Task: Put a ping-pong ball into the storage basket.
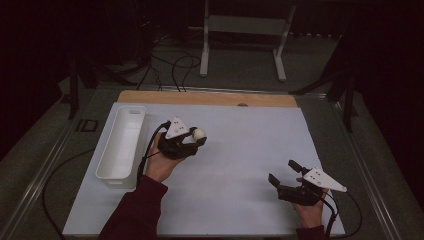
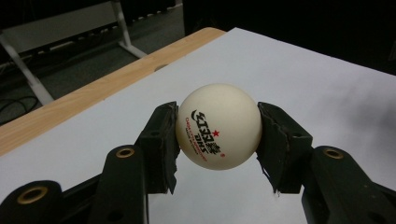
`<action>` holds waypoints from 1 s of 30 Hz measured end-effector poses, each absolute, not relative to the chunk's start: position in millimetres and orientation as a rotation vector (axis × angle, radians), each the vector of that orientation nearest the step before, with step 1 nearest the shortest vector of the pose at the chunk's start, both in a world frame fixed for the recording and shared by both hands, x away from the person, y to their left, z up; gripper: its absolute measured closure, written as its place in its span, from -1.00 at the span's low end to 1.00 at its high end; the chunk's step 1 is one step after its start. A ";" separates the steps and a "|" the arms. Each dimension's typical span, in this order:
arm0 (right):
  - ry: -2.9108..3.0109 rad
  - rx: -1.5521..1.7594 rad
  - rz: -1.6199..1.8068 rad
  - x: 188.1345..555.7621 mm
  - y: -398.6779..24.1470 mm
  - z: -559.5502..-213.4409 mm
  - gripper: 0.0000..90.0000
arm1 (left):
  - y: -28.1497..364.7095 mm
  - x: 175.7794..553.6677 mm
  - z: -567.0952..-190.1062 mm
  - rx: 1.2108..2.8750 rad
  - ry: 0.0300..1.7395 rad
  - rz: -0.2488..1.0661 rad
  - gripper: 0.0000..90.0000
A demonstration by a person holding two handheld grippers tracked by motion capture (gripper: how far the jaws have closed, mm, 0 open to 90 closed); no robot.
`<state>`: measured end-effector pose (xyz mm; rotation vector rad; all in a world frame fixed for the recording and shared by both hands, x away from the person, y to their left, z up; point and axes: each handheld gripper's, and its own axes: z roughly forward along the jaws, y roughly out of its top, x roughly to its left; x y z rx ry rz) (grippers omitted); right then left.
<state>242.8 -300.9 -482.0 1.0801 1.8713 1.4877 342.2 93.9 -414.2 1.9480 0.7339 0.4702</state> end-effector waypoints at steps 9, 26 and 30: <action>1.872 1.080 1.487 242.8 -300.7 -482.1 -0.83 | 98.5 342.2 -412.6 1.945 0.744 0.481 0.13; 1.873 1.080 1.485 243.0 -300.7 -482.3 -0.83 | 107.8 342.5 -409.9 1.938 0.759 0.500 0.13; 1.872 1.084 1.486 242.8 -300.7 -482.2 -0.83 | 110.1 342.3 -408.8 1.937 0.761 0.508 0.13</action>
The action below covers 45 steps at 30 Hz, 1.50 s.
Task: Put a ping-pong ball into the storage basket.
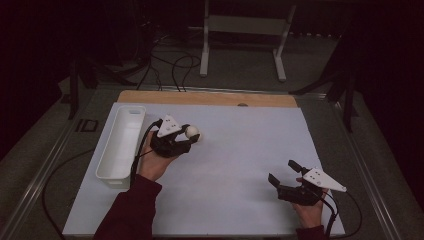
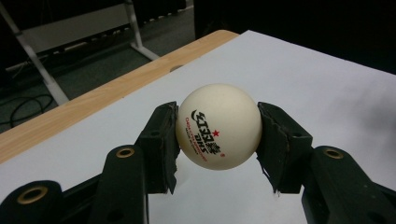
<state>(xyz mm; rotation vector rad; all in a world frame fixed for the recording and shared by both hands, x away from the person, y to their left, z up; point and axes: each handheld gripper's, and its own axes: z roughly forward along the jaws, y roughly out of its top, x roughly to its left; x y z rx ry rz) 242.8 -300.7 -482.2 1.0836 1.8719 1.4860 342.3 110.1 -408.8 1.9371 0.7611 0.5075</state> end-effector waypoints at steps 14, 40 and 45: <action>1.873 1.081 1.483 242.9 -300.6 -482.4 -0.83 | 115.7 341.8 -406.4 1.933 0.771 0.526 0.13; 1.873 1.078 1.485 242.7 -300.5 -482.4 -0.83 | 125.5 342.4 -404.6 1.920 0.800 0.559 0.13; 1.873 1.079 1.486 242.6 -300.4 -482.4 -0.83 | 127.3 342.6 -404.5 1.921 0.805 0.564 0.13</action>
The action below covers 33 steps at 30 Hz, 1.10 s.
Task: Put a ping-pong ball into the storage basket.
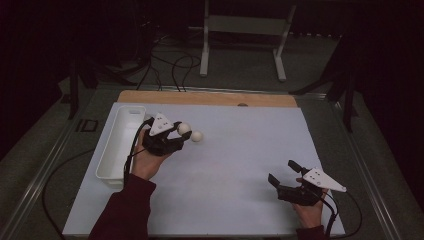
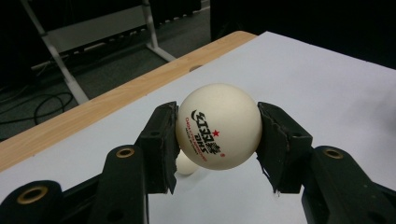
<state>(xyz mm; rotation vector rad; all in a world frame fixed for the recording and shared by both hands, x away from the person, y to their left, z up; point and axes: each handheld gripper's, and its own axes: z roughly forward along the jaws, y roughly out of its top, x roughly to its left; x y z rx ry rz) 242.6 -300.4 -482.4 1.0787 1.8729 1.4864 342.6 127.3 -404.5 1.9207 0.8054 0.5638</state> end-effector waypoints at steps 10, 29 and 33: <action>1.872 1.080 1.489 242.5 -300.3 -482.4 -0.83 | 135.8 342.4 -403.3 1.905 0.827 0.580 0.13; 1.872 1.077 1.489 242.7 -300.1 -482.6 -0.83 | 149.8 342.1 -400.2 1.884 0.858 0.600 0.13; 1.872 1.078 1.489 242.7 -300.2 -482.6 -0.83 | 152.2 341.9 -400.1 1.880 0.864 0.602 0.13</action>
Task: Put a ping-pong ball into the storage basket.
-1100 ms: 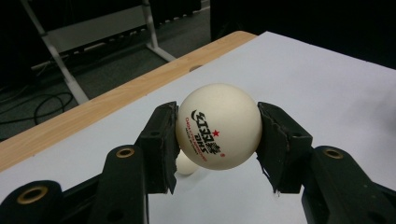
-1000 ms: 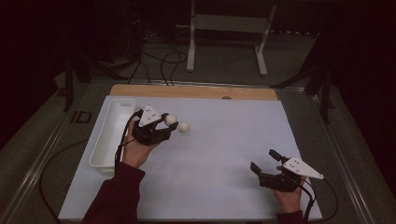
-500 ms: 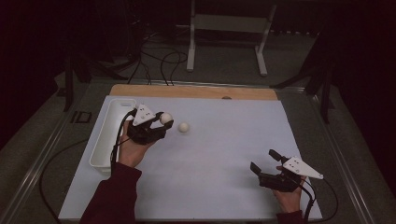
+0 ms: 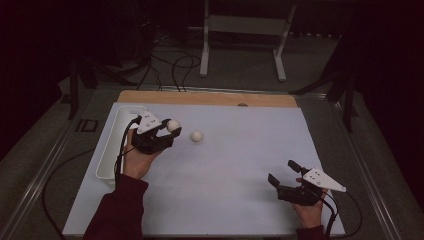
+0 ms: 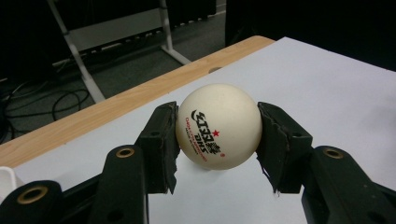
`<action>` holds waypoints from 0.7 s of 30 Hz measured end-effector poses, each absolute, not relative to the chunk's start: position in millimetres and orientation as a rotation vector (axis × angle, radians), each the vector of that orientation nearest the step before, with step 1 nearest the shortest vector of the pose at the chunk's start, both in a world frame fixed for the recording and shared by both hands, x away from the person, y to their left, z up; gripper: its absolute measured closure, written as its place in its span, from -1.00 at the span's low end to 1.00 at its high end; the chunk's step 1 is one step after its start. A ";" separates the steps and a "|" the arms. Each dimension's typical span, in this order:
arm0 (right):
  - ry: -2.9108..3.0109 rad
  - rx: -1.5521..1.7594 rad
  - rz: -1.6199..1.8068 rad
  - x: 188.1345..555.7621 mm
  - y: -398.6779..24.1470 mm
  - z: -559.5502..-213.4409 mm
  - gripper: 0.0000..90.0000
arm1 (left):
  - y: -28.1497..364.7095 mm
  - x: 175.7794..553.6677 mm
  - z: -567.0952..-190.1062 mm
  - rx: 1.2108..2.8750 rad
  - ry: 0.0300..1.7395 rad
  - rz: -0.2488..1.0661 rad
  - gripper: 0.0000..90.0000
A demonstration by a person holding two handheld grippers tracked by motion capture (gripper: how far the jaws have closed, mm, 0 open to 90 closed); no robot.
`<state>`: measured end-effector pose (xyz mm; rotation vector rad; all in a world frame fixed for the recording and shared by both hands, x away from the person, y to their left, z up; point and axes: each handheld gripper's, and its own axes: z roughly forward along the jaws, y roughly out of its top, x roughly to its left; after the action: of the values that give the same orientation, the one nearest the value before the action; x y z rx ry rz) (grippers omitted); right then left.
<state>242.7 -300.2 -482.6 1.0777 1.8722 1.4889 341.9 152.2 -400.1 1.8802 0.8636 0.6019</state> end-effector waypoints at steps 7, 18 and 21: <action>1.872 1.078 1.489 242.7 -300.2 -482.6 -0.83 | 153.5 341.8 -400.2 1.878 0.866 0.604 0.13; 1.872 1.079 1.487 242.5 -300.2 -482.5 -0.83 | 164.1 339.8 -400.7 1.875 0.890 0.621 0.13; 1.874 1.077 1.488 242.6 -300.2 -482.6 -0.83 | 166.2 339.5 -400.4 1.874 0.893 0.625 0.13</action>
<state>242.6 -300.2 -482.6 1.0769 1.8736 1.4875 339.5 166.2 -400.4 1.8740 0.8934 0.6254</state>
